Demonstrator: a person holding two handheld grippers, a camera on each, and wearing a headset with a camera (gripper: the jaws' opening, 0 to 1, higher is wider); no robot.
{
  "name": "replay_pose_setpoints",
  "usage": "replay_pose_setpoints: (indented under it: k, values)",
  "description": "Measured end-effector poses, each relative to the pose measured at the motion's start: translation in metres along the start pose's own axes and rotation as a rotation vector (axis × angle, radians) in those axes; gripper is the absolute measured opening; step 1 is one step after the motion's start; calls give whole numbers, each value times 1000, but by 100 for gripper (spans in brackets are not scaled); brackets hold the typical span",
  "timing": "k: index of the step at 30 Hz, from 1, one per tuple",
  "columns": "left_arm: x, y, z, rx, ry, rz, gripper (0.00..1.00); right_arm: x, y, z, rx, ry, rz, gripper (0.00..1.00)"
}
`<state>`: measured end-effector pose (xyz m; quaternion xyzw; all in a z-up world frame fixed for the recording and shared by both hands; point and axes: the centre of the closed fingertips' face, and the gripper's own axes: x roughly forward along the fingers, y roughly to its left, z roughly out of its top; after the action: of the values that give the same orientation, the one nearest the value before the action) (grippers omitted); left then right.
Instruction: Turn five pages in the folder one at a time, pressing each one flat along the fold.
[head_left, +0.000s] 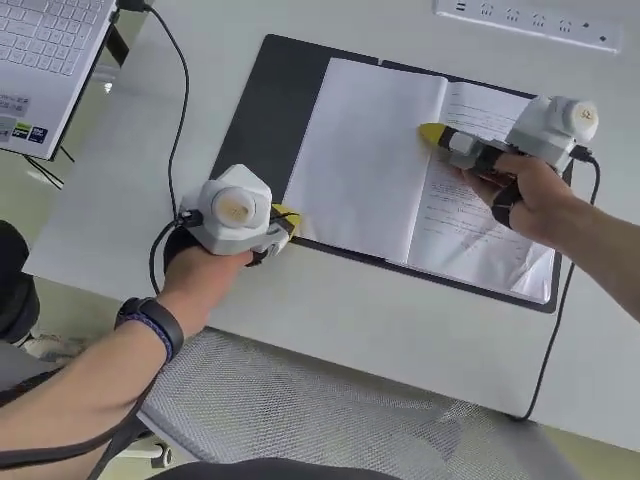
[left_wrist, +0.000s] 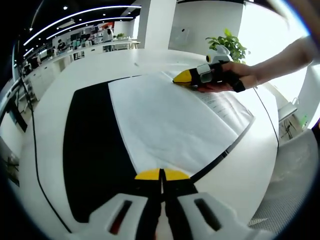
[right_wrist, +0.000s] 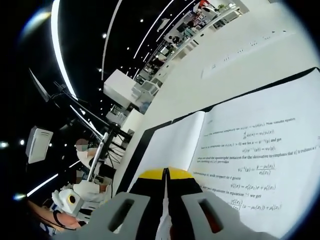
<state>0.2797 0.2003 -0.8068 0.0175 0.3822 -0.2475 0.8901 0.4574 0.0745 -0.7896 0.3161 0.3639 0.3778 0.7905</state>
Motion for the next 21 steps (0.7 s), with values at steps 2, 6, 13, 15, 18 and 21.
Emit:
replay_pose_setpoints:
  k: [2, 6, 13, 15, 18, 21]
  values:
    - [0, 0, 0, 3, 1, 0, 0, 8, -15, 12, 22, -34, -11, 0]
    - [0, 0, 0, 4, 3, -1, 0, 13, -20, 24, 35, -79, -30, 0]
    - [0, 1, 0, 4, 2, -1, 0, 26, -32, 43, 21, -103, -57, 0]
    - [0, 1, 0, 0, 0, -1, 0, 30, -38, 48, 25, -110, -65, 0]
    - [0, 1, 0, -5, -2, 1, 0, 35, -44, 57, 24, -129, -77, 0]
    - [0, 1, 1, -8, -3, 1, 0, 38, -51, 67, 43, -164, -95, 0]
